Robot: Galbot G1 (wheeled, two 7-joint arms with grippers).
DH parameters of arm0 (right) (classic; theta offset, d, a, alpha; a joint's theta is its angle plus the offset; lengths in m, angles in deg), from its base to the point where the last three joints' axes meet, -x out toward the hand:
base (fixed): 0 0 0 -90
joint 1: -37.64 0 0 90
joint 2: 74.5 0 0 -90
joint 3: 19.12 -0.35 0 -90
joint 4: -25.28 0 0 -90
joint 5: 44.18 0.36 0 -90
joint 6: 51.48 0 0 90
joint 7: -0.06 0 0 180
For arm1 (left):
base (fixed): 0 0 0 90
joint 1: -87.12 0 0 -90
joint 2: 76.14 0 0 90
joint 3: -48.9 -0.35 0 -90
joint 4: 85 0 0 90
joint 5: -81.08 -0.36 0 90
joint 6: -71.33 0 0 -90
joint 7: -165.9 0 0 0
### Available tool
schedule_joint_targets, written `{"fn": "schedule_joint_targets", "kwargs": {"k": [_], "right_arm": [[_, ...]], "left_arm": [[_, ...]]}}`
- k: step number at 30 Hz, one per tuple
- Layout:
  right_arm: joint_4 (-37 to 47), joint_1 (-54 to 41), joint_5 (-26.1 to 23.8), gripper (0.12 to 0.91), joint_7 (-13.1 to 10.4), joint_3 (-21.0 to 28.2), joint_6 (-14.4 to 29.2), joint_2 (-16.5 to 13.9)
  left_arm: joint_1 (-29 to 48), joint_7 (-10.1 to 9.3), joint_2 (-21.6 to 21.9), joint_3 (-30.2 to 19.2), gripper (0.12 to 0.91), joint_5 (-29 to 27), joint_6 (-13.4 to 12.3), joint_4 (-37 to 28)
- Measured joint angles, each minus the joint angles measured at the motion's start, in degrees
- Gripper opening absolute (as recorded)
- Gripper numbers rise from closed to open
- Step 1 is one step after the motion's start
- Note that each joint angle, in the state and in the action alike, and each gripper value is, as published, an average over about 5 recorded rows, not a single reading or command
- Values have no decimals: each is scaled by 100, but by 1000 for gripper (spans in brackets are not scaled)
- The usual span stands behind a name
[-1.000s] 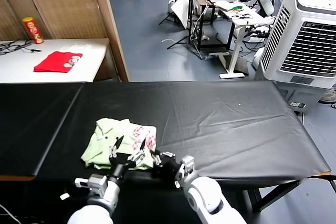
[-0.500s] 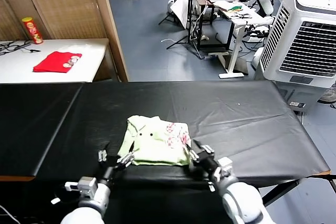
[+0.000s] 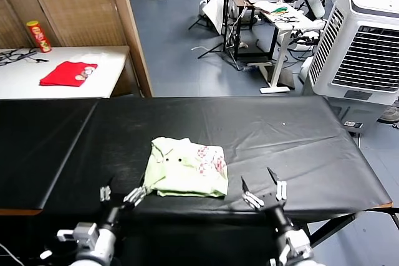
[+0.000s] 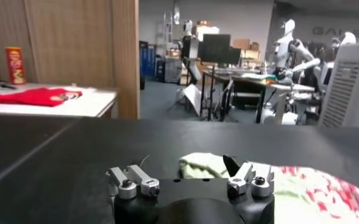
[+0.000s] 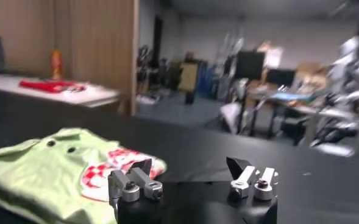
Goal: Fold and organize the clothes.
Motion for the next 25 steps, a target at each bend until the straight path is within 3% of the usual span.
{"fn": "schedule_joint_targets", "kwargs": {"k": [6,13,18,25], "right_arm": [[-381,986,-29,798,-451,-69,249,35],[-1015,1977,235,798,-865,-116,-331,105],[-1291,2256,455,798,-993,-189,-714,114],[-1386,2329,558,798,-951,-231,-825,113]], "left_arm": [[-619,-130,47,130,798,12,-234,195],[-1253,-306,98,355,798,363,-67,517],[-1562,-357,94,502,798,534,41,666],[-1699,-353,59,575,798,586,47,723]]}}
